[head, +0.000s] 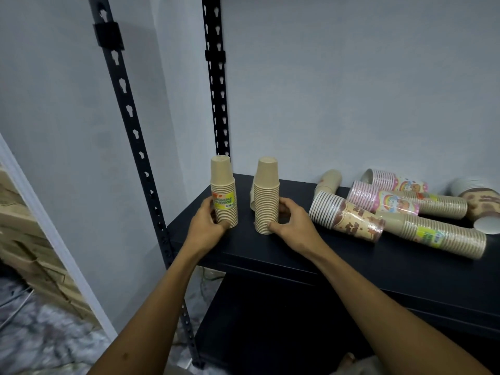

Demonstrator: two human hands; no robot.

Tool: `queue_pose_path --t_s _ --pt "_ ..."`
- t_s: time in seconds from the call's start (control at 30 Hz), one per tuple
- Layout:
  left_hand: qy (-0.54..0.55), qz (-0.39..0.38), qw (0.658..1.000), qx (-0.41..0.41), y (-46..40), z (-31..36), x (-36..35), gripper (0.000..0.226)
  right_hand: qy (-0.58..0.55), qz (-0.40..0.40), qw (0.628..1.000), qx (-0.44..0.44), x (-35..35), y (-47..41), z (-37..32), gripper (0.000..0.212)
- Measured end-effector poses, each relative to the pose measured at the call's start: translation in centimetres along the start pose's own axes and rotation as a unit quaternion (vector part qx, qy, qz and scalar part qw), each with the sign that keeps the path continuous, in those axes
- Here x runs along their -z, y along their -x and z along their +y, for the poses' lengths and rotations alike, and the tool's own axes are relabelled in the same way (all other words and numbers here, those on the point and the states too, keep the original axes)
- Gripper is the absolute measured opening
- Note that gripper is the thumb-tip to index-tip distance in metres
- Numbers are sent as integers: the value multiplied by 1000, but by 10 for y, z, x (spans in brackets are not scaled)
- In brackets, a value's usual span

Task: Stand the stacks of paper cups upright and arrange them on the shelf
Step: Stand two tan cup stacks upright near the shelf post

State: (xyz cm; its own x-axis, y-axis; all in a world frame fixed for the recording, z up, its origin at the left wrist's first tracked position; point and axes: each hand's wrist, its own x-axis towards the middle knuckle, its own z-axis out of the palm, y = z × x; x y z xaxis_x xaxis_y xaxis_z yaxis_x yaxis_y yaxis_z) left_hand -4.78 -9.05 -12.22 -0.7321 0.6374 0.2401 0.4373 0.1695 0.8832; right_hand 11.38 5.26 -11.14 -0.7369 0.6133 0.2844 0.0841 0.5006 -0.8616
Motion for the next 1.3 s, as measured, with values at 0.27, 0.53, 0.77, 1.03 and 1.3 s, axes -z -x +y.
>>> queue_pose_path --t_s 0.27,0.53,0.77,1.03,1.3 --pt "-28 37 999 -8 5 3 -5 69 17 11 1000 8 -2 2 -2 70" --pt "-16 17 1000 -19 11 7 0 72 14 12 1000 1 -1 5 -4 71" --pt "7 15 1000 -14 10 2 -1 72 -29 -8 1000 -3 -2 3 1 69" --pt "-33 53 998 -31 10 1 -8 68 -23 -8 1000 3 -2 2 -1 65" --pt "-32 80 995 -49 11 -2 -10 62 54 25 998 26 -6 -1 2 58"
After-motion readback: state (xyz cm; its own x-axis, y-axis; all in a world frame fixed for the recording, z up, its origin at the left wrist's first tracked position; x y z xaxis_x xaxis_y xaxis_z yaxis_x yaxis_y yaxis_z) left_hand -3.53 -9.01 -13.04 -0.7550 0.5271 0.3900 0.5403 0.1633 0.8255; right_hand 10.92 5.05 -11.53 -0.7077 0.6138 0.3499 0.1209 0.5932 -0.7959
